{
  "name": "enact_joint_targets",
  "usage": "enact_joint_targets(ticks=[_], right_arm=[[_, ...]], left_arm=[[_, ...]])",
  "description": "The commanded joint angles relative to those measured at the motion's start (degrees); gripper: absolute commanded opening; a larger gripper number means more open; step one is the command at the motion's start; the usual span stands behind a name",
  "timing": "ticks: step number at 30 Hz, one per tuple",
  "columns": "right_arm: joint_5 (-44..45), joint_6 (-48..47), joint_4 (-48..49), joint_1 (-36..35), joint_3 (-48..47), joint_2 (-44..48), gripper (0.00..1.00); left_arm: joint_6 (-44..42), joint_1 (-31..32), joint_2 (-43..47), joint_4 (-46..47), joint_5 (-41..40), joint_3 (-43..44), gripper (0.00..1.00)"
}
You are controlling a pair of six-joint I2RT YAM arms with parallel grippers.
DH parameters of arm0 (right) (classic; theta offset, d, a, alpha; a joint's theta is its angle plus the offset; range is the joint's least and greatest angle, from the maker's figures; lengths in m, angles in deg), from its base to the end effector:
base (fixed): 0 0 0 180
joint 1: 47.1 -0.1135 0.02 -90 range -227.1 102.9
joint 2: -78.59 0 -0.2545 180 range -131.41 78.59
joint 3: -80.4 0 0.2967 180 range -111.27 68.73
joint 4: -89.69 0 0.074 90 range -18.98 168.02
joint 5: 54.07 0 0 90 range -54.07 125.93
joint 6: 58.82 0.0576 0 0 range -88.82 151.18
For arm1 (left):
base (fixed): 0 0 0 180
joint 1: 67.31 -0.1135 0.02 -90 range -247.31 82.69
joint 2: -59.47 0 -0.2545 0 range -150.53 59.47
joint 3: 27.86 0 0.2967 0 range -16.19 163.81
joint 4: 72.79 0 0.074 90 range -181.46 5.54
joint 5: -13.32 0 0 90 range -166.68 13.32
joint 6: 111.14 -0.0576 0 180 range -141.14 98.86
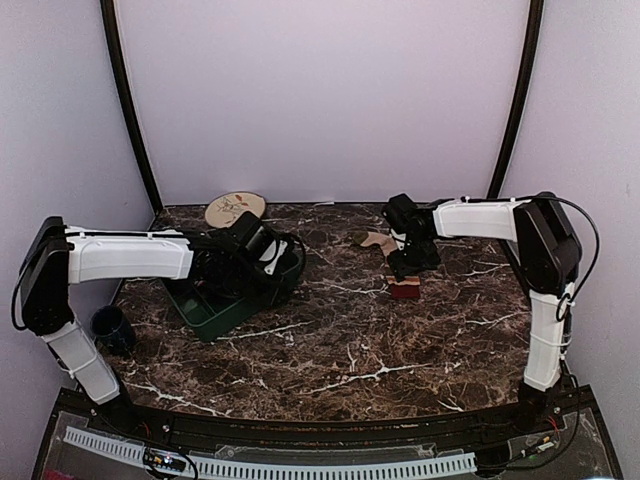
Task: Roll the socks
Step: Move the sock to the center of the board.
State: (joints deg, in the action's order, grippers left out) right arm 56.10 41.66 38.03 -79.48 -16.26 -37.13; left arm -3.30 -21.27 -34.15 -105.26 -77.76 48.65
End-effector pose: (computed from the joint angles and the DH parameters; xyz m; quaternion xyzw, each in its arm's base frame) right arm 0.3933 0.2259 0.1250 -0.1556 0.9585 -0.1005 0.2165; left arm 0.2819 -0.2907 0.1800 0.2254 0.9109 -0.1752 0.2978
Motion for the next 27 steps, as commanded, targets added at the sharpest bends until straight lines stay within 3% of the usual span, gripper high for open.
enact_joint_targets(ticks=[1,11,18,23,27], right_arm=[[-0.9,2.1,0.1,1.1,1.1,0.8,0.71],[-2.4,4.8,-2.4,2.5,1.7,-3.9,0.69],[-6.3,10.2,-0.2,0.2,10.7,0.9,0.69],[-7.9,16.4,0.1,-6.0,14.1,3.0,0.69],[-9.4,22.4,1.6,-12.1,16.2,4.7,0.69]], left_arm=[[-3.2,1.5,-2.1,0.0,-0.3,2.3,0.32],[-4.3,2.4,-5.8,1.5,-0.1,4.4,0.34],[-5.2,3.1,-5.0,4.4,0.1,3.1,0.76],[-3.7,3.6,-2.7,4.3,1.0,1.7,0.91],[-2.0,4.1,5.2,7.8,1.9,-4.1,0.98]])
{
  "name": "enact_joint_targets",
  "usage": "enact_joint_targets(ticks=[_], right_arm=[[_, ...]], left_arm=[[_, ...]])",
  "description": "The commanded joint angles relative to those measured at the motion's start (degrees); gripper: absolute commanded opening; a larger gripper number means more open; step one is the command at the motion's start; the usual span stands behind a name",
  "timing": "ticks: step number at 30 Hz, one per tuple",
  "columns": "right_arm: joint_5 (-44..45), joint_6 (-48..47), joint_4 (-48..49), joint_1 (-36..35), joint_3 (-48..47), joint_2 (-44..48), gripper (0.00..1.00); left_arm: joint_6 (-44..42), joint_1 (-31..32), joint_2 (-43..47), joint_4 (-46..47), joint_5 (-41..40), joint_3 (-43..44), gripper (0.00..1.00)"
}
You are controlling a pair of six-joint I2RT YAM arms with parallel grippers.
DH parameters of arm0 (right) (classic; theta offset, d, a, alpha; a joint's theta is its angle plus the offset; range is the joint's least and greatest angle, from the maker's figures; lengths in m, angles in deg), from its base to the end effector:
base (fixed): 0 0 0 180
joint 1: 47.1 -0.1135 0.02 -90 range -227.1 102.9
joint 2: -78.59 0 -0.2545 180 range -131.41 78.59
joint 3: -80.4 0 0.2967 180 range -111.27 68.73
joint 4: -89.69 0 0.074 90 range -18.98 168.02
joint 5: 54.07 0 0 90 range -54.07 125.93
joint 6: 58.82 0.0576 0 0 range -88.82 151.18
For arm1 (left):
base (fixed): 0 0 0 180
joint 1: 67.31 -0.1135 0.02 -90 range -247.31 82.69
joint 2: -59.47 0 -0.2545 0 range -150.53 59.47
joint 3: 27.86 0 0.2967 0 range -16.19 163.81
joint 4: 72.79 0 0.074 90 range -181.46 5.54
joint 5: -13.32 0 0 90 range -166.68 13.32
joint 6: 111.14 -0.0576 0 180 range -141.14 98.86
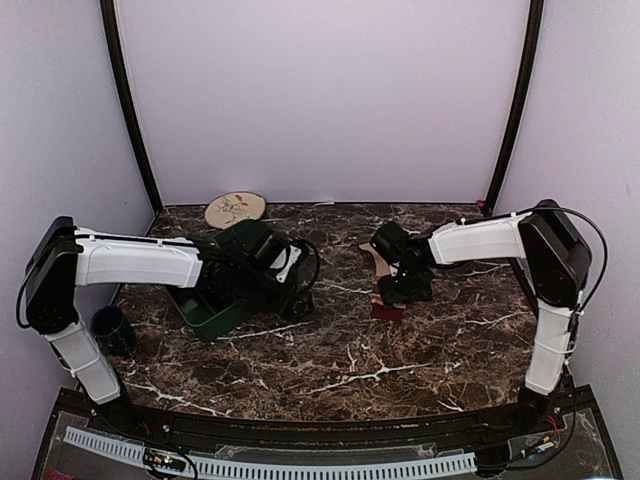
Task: Roll the socks
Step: Move the sock to the center of the board, then pick up the sock from the center of the board.
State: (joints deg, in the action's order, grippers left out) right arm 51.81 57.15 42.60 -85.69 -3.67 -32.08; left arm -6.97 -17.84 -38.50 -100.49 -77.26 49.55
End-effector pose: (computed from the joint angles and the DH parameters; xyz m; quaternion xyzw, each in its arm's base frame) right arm 0.3314 0.2443 0.0946 -0.0883 0.9766 -0.0406 0.1918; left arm 0.2738 -0.3194 0.1631 0.2816 0.8909 -0.1838 0.3052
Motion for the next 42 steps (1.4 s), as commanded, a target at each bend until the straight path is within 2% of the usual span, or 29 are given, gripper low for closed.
enact_joint_targets(ticks=[1,7,11,15,18,22,27,31,37,42], right_arm=[[-5.3,8.1,-2.7,-7.5,3.8,-0.2,0.69],[-6.1,15.2,-2.0,-16.5,1.0,-2.0,0.69],[-8.3,18.6,-0.3,-21.5,-2.5,-4.7,0.69],[-9.8,20.3,-0.4,-25.5,-8.3,-8.5,0.69],[-10.1,19.6,-1.4,-28.0,-14.8,-10.9,0.69],[-6.0,18.4,-7.3,-29.5,-20.3,-11.0,0.69],[0.5,13.8,-10.0,-29.5,-16.0,-4.1,0.72],[2.9,5.0,-8.2,-30.1,-11.1,-0.3,0.73],[1.3,-6.7,-0.8,-31.0,-6.9,3.1,0.73],[-1.1,-12.6,2.9,-31.2,-8.3,0.9,0.75]], left_arm=[[1.8,0.8,12.6,5.1,2.2,-7.2,0.99],[1.6,1.8,31.0,15.3,6.2,-18.7,0.99],[1.7,2.9,37.3,16.6,10.5,-22.2,0.99],[4.8,3.3,42.0,16.6,11.2,-26.6,0.99],[5.7,4.3,45.4,15.9,8.8,-30.2,0.99],[6.7,6.0,47.3,13.8,3.9,-32.5,0.99],[7.1,7.5,45.8,9.9,-3.2,-30.6,0.99],[9.6,7.7,46.0,7.6,-10.2,-28.4,0.99],[16.1,8.3,46.2,2.6,-20.1,-24.6,0.99],[19.9,8.8,44.4,-3.1,-25.5,-20.4,0.99]])
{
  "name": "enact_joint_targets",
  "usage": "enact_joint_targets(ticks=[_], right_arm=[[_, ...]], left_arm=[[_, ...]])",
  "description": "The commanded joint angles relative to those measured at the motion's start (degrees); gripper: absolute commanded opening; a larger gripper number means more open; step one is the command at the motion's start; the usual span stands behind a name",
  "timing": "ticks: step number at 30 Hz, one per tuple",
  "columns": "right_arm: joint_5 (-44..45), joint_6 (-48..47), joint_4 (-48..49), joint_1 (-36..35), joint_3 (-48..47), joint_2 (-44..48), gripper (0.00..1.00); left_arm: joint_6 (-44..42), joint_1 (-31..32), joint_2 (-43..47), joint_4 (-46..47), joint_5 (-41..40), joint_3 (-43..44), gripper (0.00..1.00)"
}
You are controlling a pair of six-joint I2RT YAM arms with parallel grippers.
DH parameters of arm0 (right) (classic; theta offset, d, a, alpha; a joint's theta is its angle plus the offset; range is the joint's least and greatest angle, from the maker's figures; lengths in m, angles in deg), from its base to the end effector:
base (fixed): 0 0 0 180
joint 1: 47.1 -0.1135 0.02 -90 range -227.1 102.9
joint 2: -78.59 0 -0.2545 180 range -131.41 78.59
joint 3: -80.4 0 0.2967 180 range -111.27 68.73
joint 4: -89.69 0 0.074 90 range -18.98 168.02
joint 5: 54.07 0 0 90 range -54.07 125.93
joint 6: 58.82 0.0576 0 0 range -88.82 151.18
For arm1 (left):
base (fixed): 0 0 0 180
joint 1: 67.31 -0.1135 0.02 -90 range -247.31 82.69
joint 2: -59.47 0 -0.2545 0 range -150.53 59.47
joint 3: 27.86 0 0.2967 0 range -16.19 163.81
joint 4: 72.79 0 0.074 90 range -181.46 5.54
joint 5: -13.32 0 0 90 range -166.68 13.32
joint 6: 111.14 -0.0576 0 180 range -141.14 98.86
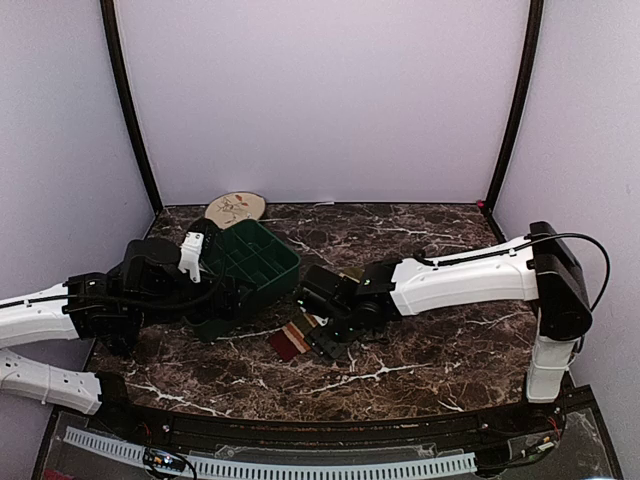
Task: Roll the socks
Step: Pick up the sock from the center of the board.
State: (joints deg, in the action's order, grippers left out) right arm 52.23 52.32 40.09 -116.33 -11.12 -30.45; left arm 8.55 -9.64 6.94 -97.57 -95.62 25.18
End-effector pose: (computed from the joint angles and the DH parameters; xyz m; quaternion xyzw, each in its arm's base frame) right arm 0.1698 0.4021 0.1456 -0.3696 0.8975 0.0413 0.2370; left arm 0.1650 -0.2257 0.2653 0.1137 0.8255 -0.2697 0.4826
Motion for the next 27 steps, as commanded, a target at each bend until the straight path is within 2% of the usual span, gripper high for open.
enact_joint_targets(ticks=[1,7,13,19,27], right_arm=[[-2.1,-8.5,5.6,-0.6,-2.0,-1.6,0.75],[-4.0,-10.6,3.4,-1.1,-11.9,-8.2,0.76],[-4.9,-10.1,0.6,-2.3,-19.9,-14.1,0.75],[-5.7,-8.3,-1.7,-4.0,-23.9,-18.6,0.75],[-5.0,-4.6,-2.2,-4.6,-24.5,-21.7,0.70]], left_arm=[[5.5,0.7,-1.4,-7.7,-8.4,4.9,0.99],[9.1,0.8,-0.7,-13.3,-12.3,7.1,0.99],[5.2,0.9,1.1,-14.3,-13.8,6.7,0.99],[1.2,0.8,3.5,-15.1,-15.0,6.0,0.99],[-2.8,0.8,5.7,-15.4,-14.5,5.5,0.99]])
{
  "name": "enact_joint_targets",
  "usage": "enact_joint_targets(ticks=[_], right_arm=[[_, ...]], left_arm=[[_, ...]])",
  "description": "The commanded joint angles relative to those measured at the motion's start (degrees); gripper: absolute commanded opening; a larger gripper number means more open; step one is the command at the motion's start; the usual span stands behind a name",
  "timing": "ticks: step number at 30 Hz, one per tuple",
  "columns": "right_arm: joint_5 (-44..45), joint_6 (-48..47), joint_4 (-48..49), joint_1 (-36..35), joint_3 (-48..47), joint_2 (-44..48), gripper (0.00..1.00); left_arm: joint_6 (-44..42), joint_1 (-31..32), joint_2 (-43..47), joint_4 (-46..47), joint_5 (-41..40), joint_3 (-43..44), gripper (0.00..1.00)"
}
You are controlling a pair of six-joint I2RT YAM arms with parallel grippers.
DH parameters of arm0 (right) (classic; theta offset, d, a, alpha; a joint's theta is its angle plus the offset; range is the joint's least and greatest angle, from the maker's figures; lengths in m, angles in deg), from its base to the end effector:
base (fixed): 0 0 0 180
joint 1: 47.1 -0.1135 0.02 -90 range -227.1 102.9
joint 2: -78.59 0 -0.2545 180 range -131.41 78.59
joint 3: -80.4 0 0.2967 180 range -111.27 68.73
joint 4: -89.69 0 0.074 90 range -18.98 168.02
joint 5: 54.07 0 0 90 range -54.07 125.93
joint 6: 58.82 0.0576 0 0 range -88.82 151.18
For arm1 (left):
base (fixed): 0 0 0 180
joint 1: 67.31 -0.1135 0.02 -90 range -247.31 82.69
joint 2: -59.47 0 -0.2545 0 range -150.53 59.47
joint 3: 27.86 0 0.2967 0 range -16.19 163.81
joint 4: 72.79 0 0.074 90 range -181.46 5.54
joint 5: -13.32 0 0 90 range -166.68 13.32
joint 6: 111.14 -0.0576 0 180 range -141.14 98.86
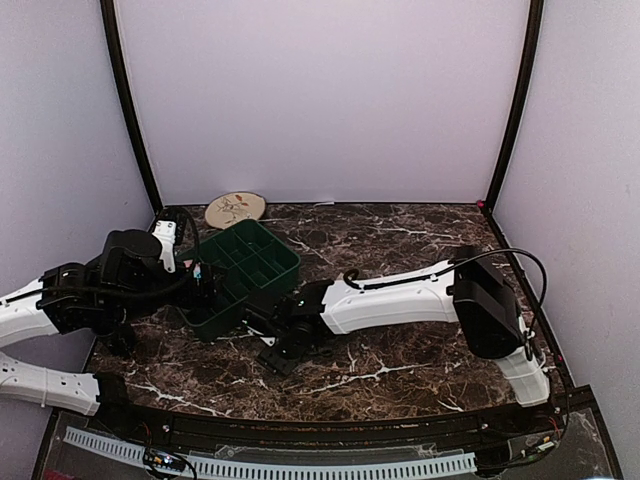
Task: Roll the socks
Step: Pick up the sock from the center of the board.
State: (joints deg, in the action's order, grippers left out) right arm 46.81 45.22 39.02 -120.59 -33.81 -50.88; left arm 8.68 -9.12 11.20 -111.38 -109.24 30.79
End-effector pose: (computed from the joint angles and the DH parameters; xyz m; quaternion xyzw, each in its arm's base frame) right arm 0.1586 0.4967 0.1127 -0.4656 0.8553 0.0766 0.2140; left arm 0.1583 -0.1965 0.2990 0.0623 0.8339 -0.1694 0.5216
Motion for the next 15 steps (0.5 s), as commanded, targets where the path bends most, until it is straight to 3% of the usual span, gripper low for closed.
enact_joint_targets(ticks=[1,9,15], right_arm=[[0.6,2.8,-1.4,-0.3,-2.0,-1.6,0.70],[0.0,2.8,-3.5,-0.2,-5.1,-5.2,0.63],[-1.2,4.1,-4.5,0.7,-4.5,-5.5,0.49]], left_arm=[[-3.1,0.3,1.6,-1.7,-0.8,-0.2,0.99],[-3.7,0.3,3.8,-2.3,-0.2,-1.4,0.99],[-4.5,0.3,4.7,-1.8,-0.4,-2.0,0.99]])
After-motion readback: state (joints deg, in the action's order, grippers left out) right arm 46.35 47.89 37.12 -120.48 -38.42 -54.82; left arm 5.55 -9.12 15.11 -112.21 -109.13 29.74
